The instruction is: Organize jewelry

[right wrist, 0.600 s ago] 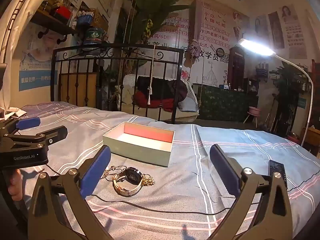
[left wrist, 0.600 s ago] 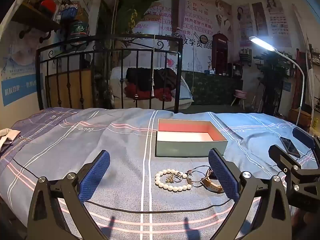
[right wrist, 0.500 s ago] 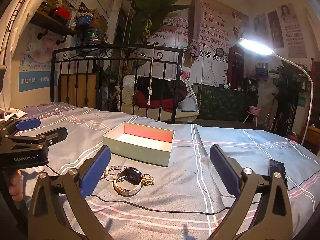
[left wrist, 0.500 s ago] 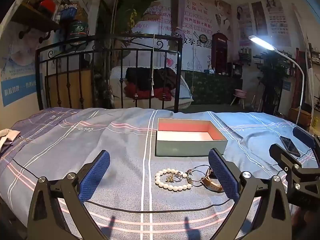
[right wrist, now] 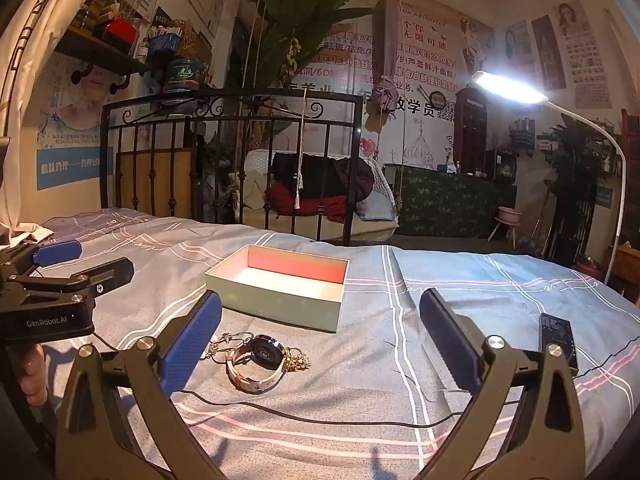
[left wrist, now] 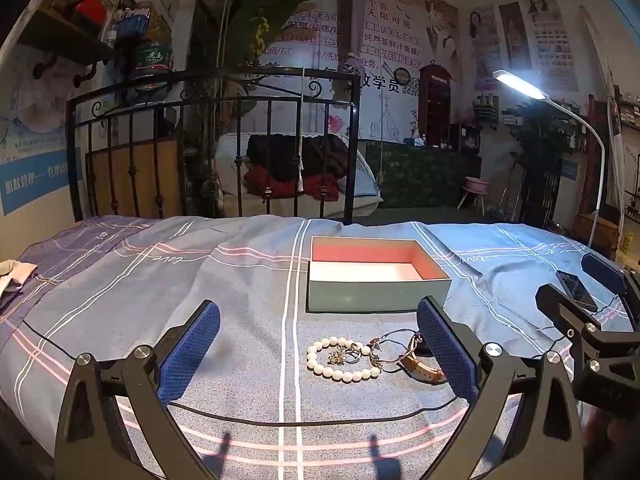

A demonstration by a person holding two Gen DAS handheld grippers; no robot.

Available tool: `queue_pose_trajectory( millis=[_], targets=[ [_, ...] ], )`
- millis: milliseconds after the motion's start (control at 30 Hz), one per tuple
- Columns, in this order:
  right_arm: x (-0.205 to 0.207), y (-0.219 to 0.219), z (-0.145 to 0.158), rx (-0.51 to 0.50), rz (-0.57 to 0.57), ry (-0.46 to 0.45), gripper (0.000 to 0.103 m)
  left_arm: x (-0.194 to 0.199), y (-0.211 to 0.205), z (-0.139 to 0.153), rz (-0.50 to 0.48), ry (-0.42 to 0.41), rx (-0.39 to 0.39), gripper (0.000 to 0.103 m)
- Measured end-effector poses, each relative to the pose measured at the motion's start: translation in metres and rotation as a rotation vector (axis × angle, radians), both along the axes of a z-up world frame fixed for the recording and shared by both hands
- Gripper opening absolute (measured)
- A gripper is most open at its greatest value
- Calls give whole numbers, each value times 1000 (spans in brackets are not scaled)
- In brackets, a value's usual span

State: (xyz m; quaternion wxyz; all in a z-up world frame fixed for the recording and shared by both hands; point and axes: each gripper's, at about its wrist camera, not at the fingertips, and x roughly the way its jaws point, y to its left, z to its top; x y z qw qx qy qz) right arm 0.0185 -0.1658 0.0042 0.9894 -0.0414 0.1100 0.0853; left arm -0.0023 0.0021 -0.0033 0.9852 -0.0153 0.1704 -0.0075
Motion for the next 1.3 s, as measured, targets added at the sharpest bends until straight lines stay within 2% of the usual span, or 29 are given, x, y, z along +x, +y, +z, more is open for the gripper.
queue_pose_trajectory(
  millis=[200, 300, 533, 767, 1067, 1300],
  targets=[
    [2, -1, 1, 16, 3, 12, 97, 1, -1, 7, -26, 11, -8, 96],
    [0, -3, 3, 23, 7, 12, 97, -4, 0, 10, -22, -22, -2, 96],
    [-2, -3, 6, 35, 15, 6, 97, -8, 7, 13, 3, -85, -58, 96],
    [-2, -4, 9, 55, 16, 2, 97, -2, 7, 10, -4, -46, -41, 96],
    [-5, -11, 11, 90, 3, -17, 97, -2, 3, 9, -42, -59, -62, 96],
    [-13, -18, 16, 102, -22, -42, 97, -5, 3, 11, -17, -81, -78, 96]
  ],
)
